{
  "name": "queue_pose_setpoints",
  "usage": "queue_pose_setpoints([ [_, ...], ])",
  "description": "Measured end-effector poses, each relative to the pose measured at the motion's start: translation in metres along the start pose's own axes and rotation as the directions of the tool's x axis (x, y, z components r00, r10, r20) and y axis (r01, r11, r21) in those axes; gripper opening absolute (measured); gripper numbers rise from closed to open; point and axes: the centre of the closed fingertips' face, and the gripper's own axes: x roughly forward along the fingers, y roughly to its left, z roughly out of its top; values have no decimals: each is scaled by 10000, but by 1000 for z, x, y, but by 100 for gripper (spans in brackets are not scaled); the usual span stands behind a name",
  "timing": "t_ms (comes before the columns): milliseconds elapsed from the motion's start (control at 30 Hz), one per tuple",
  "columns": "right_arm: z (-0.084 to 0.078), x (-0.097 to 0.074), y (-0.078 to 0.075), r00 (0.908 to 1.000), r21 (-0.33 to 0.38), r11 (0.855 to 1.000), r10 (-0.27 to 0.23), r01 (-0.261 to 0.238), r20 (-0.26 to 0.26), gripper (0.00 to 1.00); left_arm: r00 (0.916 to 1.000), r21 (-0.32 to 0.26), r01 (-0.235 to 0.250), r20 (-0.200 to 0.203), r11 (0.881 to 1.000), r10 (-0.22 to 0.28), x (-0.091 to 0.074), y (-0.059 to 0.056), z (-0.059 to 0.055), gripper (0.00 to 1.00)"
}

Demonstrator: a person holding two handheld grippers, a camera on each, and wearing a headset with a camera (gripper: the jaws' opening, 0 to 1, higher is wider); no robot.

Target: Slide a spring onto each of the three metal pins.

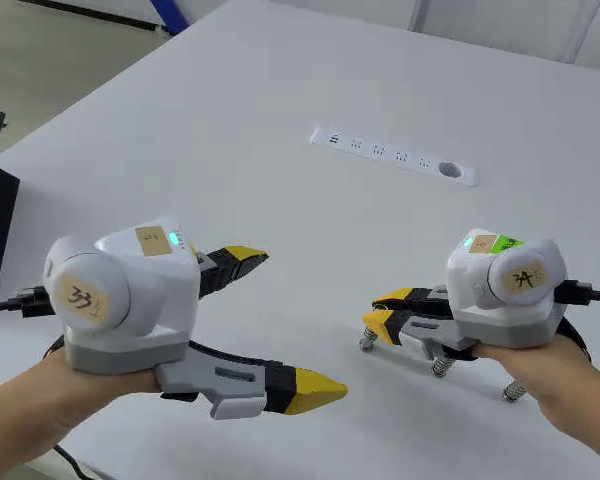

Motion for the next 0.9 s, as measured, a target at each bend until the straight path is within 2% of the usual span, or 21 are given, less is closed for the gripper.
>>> queue_pose_setpoints([
  [67,-2,2,1,10000,125,9999,4,-3,-11,12,9998,-155,-9,204,9999,13,0,-1,3,96],
  [133,-5,3,2,10000,100,9999,-10,11,-91,12,9998,-134,55,202,9999,-52,1,-3,2,96],
  [233,-8,5,1,9999,188,9998,-53,55,-121,12,9997,390,-61,-229,9992,70,1,-3,-6,95],
  [367,-10,7,1,9998,183,9998,-72,76,-198,12,10000,133,-2,-90,9999,3,1,-5,-5,95],
  [467,-12,8,1,9997,152,9999,-78,82,-249,12,9999,148,-109,-73,9998,110,1,-3,-5,95],
  [567,-13,9,1,9996,190,9998,-83,88,-278,12,9999,-175,-126,106,9998,128,-1,-2,-3,92],
  [900,-13,8,2,9997,350,9994,-62,70,-233,12,9997,-140,-214,-157,9997,212,-3,-3,-9,93],
])
